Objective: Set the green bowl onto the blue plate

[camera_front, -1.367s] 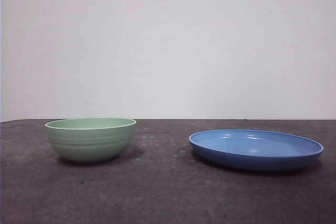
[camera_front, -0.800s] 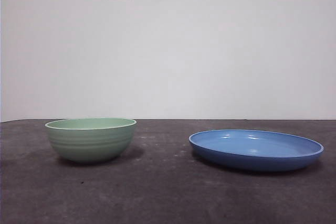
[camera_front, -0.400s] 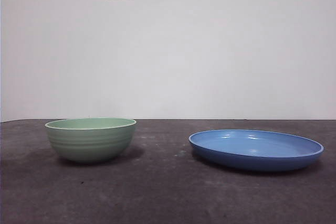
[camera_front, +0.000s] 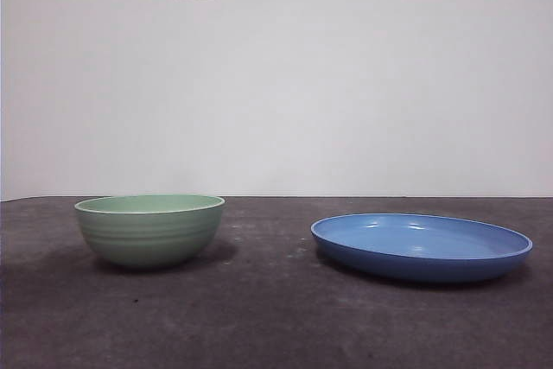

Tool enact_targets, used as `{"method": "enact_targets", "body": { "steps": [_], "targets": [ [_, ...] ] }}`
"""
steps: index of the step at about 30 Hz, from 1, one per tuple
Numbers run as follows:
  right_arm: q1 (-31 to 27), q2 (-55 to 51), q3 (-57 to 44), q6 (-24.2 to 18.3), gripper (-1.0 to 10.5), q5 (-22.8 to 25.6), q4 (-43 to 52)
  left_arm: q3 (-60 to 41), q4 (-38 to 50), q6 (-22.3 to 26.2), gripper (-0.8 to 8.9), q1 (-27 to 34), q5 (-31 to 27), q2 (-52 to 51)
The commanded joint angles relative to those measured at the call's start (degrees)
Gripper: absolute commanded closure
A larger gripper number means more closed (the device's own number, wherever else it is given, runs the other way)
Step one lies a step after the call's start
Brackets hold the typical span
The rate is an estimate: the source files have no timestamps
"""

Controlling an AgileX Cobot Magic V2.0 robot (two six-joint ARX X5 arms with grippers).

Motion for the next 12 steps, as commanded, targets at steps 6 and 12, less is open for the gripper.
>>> {"method": "enact_targets", "body": {
  "steps": [6, 12],
  "targets": [
    [0.3, 0.3, 1.0, 0.3, 6.3, -0.1, 0.3, 1.4, 0.1, 0.3, 5.00, -0.2, 0.2, 0.4],
    [0.3, 0.3, 1.0, 0.5, 5.8, -0.1, 0.3, 1.4, 0.2, 0.3, 4.08, -0.2, 0.2, 0.4]
  ]
}}
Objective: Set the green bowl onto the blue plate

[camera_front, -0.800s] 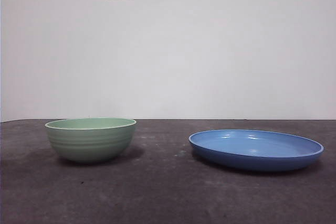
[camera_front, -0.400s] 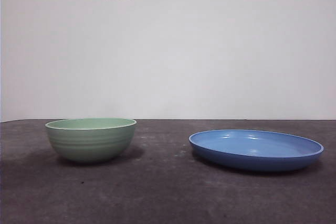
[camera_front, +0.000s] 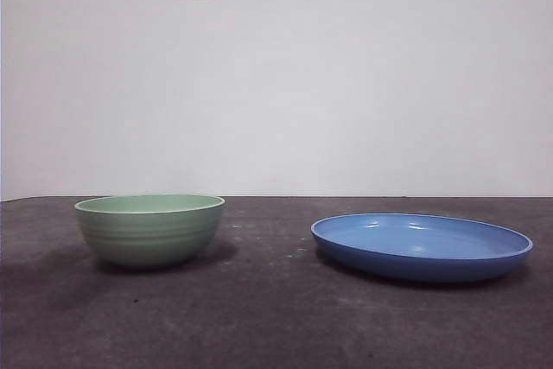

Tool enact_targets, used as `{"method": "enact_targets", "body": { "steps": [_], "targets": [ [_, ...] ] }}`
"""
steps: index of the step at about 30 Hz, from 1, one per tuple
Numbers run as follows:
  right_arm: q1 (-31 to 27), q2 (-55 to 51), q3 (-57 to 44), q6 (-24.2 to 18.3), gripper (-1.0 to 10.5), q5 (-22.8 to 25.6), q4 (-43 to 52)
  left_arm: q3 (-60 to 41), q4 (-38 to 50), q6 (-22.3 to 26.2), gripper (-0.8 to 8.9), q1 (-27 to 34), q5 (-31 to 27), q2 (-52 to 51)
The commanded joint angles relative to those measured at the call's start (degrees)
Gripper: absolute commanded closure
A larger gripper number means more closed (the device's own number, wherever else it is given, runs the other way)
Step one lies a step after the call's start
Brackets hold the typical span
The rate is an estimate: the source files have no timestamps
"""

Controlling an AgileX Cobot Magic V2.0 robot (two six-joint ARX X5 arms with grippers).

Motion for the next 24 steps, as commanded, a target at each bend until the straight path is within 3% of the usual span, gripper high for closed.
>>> {"method": "enact_targets", "body": {
  "steps": [1, 7, 13, 24],
  "targets": [
    [0.2, 0.3, 1.0, 0.3, 5.8, -0.1, 0.3, 1.4, 0.7, 0.3, 4.08, -0.2, 0.2, 0.5],
    [0.2, 0.3, 1.0, 0.5, 5.8, -0.1, 1.2, 1.4, 1.6, -0.5, 4.09, -0.2, 0.2, 2.6],
    [0.2, 0.3, 1.0, 0.5, 5.8, -0.1, 1.6, 1.4, 8.9, -3.6, 4.09, -0.2, -0.3, 8.2],
    [0.2, 0.3, 1.0, 0.5, 5.8, -0.1, 1.6, 8.1, 13.9, -3.5, 4.09, -2.0, -12.4, 26.9]
  ]
}}
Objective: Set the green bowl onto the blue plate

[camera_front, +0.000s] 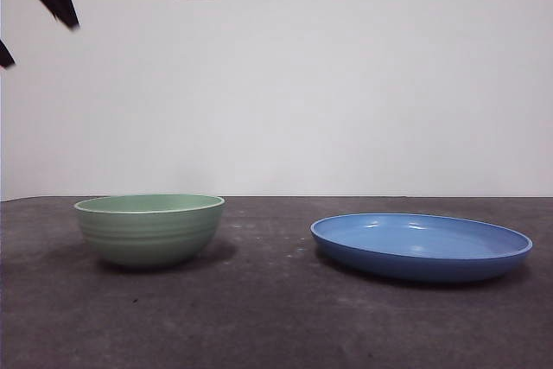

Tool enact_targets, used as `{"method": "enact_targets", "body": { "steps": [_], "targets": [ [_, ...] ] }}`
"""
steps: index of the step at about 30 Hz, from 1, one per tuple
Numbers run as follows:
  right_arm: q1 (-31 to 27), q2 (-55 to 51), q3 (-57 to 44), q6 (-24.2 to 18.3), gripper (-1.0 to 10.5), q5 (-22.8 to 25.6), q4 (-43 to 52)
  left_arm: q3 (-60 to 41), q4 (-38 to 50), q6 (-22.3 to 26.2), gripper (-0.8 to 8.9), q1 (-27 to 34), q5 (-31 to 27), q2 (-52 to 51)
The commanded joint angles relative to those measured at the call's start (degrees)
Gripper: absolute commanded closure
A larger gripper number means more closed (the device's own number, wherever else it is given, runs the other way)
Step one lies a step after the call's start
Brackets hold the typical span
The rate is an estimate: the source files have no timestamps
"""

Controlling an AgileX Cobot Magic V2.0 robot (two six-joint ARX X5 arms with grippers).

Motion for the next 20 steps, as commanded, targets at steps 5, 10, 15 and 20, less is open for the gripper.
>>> {"method": "enact_targets", "body": {
  "steps": [5, 10, 15, 20],
  "targets": [
    [0.2, 0.3, 1.0, 0.5, 5.8, -0.1, 0.5, 6.1, 3.0, 0.9, 4.11, -0.8, -5.4, 12.7],
    [0.2, 0.3, 1.0, 0.5, 5.8, -0.1, 0.5, 6.7, 6.3, 1.5, 4.11, -1.3, -6.5, 20.0],
    [0.2, 0.3, 1.0, 0.5, 5.8, -0.1, 0.8, 6.7, 9.5, 1.5, 4.11, -1.9, -9.0, 26.5],
    [0.2, 0.3, 1.0, 0.5, 5.8, -0.1, 1.5, 6.7, 11.7, 1.5, 4.11, -2.1, -9.9, 31.0]
  ]
}}
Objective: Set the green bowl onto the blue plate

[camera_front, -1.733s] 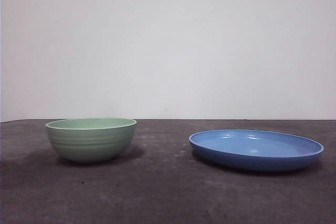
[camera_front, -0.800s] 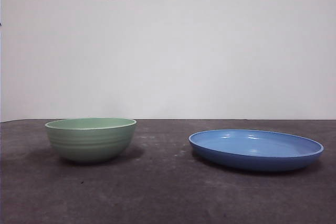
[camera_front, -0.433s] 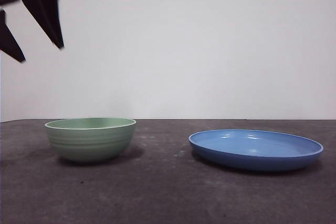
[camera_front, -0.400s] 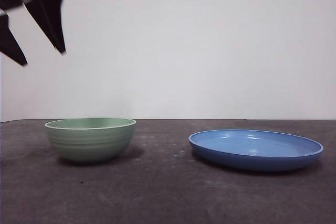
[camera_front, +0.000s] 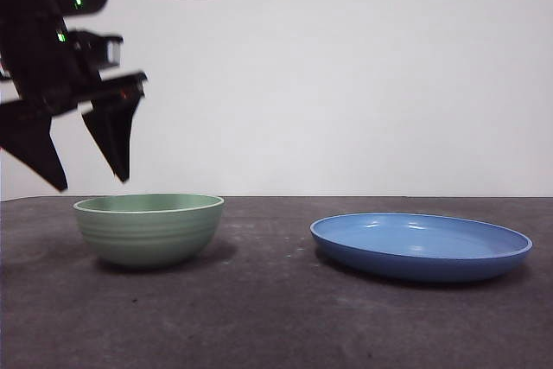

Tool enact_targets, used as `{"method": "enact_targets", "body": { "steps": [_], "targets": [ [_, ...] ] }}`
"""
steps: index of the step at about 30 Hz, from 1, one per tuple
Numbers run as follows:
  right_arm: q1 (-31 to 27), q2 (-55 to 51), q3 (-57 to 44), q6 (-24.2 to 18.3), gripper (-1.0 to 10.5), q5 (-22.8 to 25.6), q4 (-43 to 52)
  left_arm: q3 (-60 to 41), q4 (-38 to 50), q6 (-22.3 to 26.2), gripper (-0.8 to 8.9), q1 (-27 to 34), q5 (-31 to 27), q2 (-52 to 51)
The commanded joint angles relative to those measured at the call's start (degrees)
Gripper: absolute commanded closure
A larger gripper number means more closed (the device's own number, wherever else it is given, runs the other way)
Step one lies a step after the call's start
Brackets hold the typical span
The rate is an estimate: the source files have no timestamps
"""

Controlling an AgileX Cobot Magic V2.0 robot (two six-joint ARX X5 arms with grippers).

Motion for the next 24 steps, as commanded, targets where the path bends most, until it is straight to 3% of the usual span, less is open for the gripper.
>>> {"method": "enact_targets", "body": {
  "steps": [1, 12, 19, 24],
  "targets": [
    [0.2, 0.3, 1.0, 0.5, 5.8, -0.1, 0.9, 1.2, 1.3, 0.7, 4.11, -0.2, -0.3, 2.4],
    [0.2, 0.3, 1.0, 0.4, 5.8, -0.1, 1.5, 1.2, 1.9, -0.4, 4.25, -0.2, -0.3, 7.0],
    [0.2, 0.3, 1.0, 0.4, 5.8, -0.1, 1.5, 1.2, 3.0, -0.4, 5.73, -0.2, -0.3, 7.0],
    [0.2, 0.3, 1.0, 0.4, 5.8, 0.0, 1.5, 1.2, 3.0, -0.9, 7.94, -0.2, -0.3, 7.0]
  ]
}}
